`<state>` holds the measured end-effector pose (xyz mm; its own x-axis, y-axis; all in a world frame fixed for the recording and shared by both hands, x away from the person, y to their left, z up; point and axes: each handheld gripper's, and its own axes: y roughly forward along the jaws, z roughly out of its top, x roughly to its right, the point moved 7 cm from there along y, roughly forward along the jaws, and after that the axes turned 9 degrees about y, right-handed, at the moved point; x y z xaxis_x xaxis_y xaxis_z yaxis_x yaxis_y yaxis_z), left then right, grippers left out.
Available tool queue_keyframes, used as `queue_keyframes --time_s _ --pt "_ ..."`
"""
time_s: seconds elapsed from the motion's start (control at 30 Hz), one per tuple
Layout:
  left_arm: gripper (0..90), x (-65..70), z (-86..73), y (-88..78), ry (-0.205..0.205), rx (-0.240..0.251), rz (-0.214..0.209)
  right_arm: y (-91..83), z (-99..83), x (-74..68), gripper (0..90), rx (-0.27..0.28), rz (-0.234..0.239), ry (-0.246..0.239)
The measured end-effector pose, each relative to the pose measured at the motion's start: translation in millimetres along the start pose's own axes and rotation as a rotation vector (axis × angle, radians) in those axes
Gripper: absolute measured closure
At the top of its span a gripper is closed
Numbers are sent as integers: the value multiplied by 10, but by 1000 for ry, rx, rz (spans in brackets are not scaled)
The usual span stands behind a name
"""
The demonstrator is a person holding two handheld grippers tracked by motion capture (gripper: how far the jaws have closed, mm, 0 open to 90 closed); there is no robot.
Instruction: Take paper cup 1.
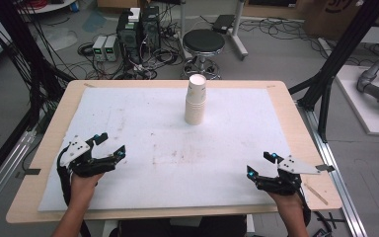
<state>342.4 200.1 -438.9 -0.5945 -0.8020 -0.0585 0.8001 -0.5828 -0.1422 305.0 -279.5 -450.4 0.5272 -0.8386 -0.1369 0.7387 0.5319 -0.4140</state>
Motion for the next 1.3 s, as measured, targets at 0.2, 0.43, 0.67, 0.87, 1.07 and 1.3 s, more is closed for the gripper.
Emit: queue_keyframes --time_s 0.2,0.43,0.67,0.87,1.07,1.3 --pt "160 -10 -11 1 -8 1 1 6 4 17 190 4 -4 10" --pt "160 -17 -16 -13 -8 1 1 3 -3 27 192 4 -2 20" --pt "155 9 4 -18 -10 19 -21 6 -4 41 194 1 1 29" --pt "155 25 15 -36 -6 21 -25 -13 4 28 194 2 0 26" --pt "155 64 23 -35 2 22 -36 -7 27 3 193 8 10 24" --pt "156 52 7 -43 -2 16 -38 41 123 -26 193 5 24 16"
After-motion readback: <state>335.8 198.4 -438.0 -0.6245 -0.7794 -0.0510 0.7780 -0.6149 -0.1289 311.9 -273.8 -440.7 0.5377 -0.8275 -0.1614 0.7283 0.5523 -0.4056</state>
